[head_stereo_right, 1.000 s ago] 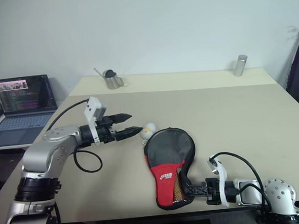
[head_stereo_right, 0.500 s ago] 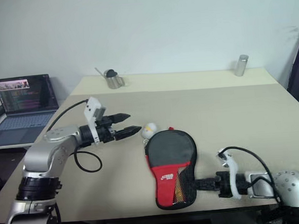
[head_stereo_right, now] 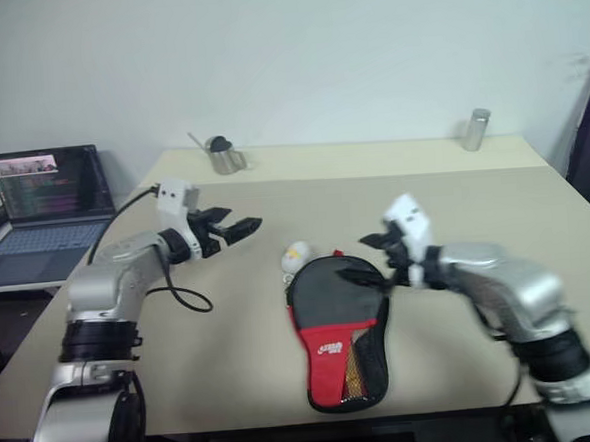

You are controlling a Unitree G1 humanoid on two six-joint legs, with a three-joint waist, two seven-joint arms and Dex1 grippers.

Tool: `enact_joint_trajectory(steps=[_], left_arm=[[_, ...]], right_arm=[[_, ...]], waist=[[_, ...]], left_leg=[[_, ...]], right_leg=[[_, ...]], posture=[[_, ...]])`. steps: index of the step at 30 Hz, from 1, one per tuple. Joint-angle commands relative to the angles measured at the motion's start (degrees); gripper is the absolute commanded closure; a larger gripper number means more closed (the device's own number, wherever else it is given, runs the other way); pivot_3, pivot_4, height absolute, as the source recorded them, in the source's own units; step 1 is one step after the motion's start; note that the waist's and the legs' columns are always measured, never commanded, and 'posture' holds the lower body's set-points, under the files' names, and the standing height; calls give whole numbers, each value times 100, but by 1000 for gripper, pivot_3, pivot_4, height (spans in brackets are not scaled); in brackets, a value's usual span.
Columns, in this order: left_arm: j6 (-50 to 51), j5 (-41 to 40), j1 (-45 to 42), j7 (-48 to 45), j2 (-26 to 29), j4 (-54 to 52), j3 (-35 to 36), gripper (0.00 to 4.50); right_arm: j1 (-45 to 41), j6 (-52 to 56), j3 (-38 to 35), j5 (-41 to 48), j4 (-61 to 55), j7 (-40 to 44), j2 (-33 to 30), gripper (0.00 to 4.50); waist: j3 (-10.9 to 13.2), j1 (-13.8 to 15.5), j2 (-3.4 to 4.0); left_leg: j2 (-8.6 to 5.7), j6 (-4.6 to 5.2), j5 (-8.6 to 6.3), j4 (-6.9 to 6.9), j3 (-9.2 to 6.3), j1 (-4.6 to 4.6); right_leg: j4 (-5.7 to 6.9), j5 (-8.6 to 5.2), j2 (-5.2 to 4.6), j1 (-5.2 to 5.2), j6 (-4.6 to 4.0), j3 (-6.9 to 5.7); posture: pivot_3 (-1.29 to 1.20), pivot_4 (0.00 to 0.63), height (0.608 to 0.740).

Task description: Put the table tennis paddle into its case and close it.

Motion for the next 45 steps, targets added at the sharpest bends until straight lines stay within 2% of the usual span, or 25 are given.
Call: enact_joint_trajectory(steps=[1, 3, 8, 13, 17, 31, 34, 36, 40, 42, 45], left_arm=[[89, 126, -257, 110, -116, 30, -116, 0], [211, 206, -295, 121, -204, 79, -237, 0], [343, 295, -324, 29, -477, 159, -476, 0], [79, 391, -260, -80, -730, 560, -550, 0], [-262, 832, -341, 280, -833, 1253, -697, 0], [-1042, 1407, -962, 740, -1541, 2792, -771, 0], [-1158, 1609, -1124, 1103, -1553, 3216, -741, 648], [-1194, 1645, -1211, 1294, -1570, 3432, -660, 1281], [-1431, 1755, -1324, 1441, -1607, 3712, -680, 2818], [-1578, 1642, -1440, 1460, -1682, 3785, -538, 3402], [-1860, 1660, -1650, 1486, -1710, 3947, -493, 4037]], right_arm=[[40, -833, 540, -978, 675, -350, 506, 45], [160, -1123, 694, -1274, 1057, -421, 817, 45], [767, -1246, 868, -1584, 1400, -392, 1266, 45], [995, -1119, 1050, -1811, 1519, -108, 1291, 45], [1034, -1071, 1025, -1878, 1515, 10, 1392, 45], [1124, -845, 900, -2033, 1354, 95, 1473, 45], [1123, -802, 876, -2058, 1337, 93, 1489, 0], [1130, -767, 865, -2075, 1322, 91, 1512, 0], [1140, -708, 851, -2093, 1304, 97, 1538, 0], [1135, -635, 868, -2090, 1295, 128, 1536, 0], [1148, -494, 914, -2075, 1272, 177, 1537, 0]], waist=[[-2, 46, -3], [-4, 54, -6], [-6, 7, -4], [-17, -53, 3], [-18, -49, 2], [-26, -30, -9], [-28, -29, -9], [-29, -29, -10], [-37, -38, -8], [-39, -34, -9], [-39, -30, -9]], left_leg=[[-10, 0, 0, 11, -10, -25], [-25, 1, 0, 26, -12, -80], [-23, 1, 1, 21, -12, -92], [-14, -3, 3, 19, 0, -51], [-5, -2, 2, -1, -3, 42], [-8, -4, 3, 7, -4, 35], [-8, -4, 3, 6, -4, 35], [-8, -4, 3, 7, -5, 35], [-8, -4, 3, 7, -4, 36], [-7, -4, 3, 7, -5, 37], [-8, -4, 3, 8, -6, 37]], right_leg=[[-3, 0, -5, -15, 0, -6], [0, 5, -12, -68, 3, -6], [-1, 6, -13, -84, 5, -7], [18, 9, -1, -58, 1, 6], [9, 7, 7, 30, 2, 5], [12, 8, 4, 26, 3, 6], [13, 8, 4, 26, 3, 6], [13, 8, 4, 26, 3, 5], [15, 8, 4, 26, 3, 5], [16, 9, 5, 26, 3, 5], [16, 9, 5, 27, 4, 4]], posture=[[0, 150, 740], [0, 150, 740], [0, 150, 740], [0, 150, 740], [0, 150, 740], [0, 150, 740], [0, 150, 740], [0, 150, 740], [0, 150, 740], [0, 150, 740], [0, 150, 740]])
